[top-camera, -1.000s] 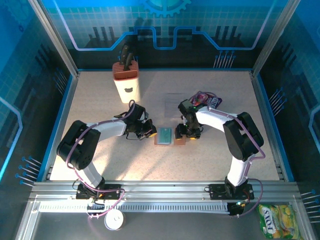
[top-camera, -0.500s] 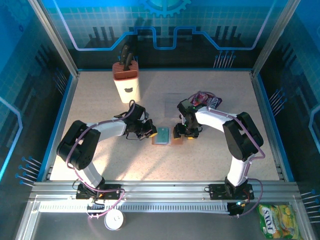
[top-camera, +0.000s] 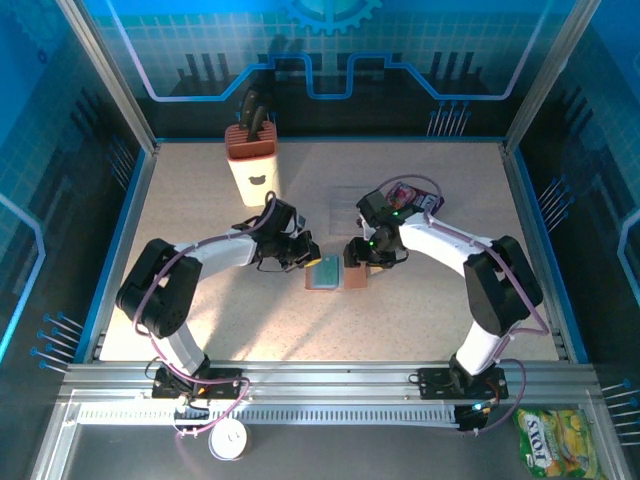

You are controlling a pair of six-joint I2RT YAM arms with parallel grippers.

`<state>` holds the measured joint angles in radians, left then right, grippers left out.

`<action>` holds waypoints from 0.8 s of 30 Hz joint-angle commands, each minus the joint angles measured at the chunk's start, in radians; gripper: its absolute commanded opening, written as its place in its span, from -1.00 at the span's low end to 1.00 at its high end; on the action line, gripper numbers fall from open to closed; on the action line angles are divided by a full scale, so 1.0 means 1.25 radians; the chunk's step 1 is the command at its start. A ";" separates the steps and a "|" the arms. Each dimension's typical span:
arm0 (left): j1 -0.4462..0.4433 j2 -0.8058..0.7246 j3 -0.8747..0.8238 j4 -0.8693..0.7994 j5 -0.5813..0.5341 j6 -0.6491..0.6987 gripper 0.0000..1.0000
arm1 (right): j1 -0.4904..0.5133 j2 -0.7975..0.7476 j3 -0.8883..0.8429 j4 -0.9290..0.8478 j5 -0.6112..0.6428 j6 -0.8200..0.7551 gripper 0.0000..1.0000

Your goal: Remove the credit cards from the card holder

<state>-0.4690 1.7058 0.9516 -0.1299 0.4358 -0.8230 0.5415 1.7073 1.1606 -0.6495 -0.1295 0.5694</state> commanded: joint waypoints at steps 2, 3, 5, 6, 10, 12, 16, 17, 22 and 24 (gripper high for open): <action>-0.017 0.028 0.041 -0.070 0.012 0.055 -0.94 | 0.007 -0.032 -0.048 0.141 -0.141 0.056 0.23; -0.021 0.035 0.049 -0.082 0.008 0.061 -0.94 | 0.007 -0.031 -0.059 0.173 -0.165 0.069 0.21; -0.026 0.038 0.045 -0.079 0.006 0.061 -0.95 | 0.007 -0.019 -0.074 0.216 -0.209 0.085 0.17; -0.027 0.035 0.038 -0.072 0.006 0.060 -0.94 | 0.007 -0.008 -0.076 0.229 -0.224 0.091 0.15; -0.027 0.031 0.027 -0.066 0.003 0.069 -0.88 | 0.010 0.007 -0.095 0.270 -0.238 0.102 0.03; -0.027 0.041 0.036 -0.087 0.000 0.080 -0.89 | 0.010 0.014 -0.100 0.275 -0.238 0.102 -0.05; -0.027 0.054 0.029 -0.077 0.003 0.074 -0.92 | 0.009 0.027 -0.111 0.295 -0.251 0.108 -0.09; -0.026 0.056 0.029 -0.078 0.000 0.073 -0.93 | 0.010 0.029 -0.114 0.298 -0.251 0.110 -0.11; -0.028 0.051 0.028 -0.100 -0.039 0.086 -0.94 | 0.010 0.042 -0.119 0.317 -0.252 0.114 -0.13; -0.028 0.050 0.029 -0.106 -0.045 0.091 -0.95 | 0.010 0.051 -0.115 0.321 -0.258 0.114 -0.14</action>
<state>-0.4976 1.7638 0.9867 -0.2184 0.4068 -0.7464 0.5434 1.7473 1.0241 -0.2733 -0.4255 0.7006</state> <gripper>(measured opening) 0.051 0.435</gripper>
